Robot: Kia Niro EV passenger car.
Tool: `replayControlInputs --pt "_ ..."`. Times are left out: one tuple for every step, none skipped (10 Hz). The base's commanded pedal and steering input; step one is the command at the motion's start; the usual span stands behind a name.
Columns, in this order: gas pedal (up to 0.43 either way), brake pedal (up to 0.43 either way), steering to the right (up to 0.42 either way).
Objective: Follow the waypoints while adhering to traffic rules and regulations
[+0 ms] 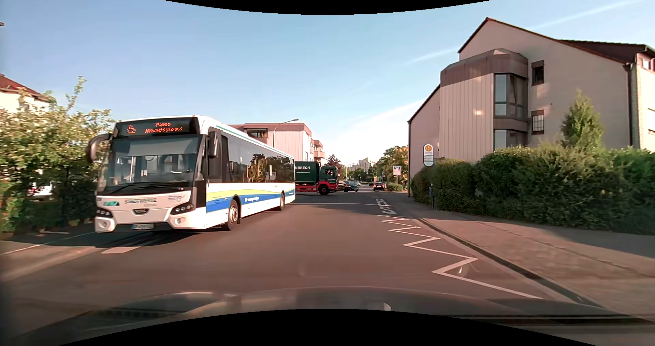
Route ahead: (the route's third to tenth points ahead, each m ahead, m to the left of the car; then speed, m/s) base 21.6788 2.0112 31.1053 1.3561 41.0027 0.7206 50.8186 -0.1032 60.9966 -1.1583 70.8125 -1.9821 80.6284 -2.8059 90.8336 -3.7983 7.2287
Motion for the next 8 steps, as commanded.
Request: replayControlInputs --pt "0.0 0.226 0.052" --pt "0.0 0.226 0.048" --pt "0.0 0.232 0.043" --pt "0.0 0.232 0.036" --pt "0.0 0.232 0.025" --pt "0.0 0.226 0.018" --pt "0.0 0.226 0.015" --pt "0.0 0.226 0.015"
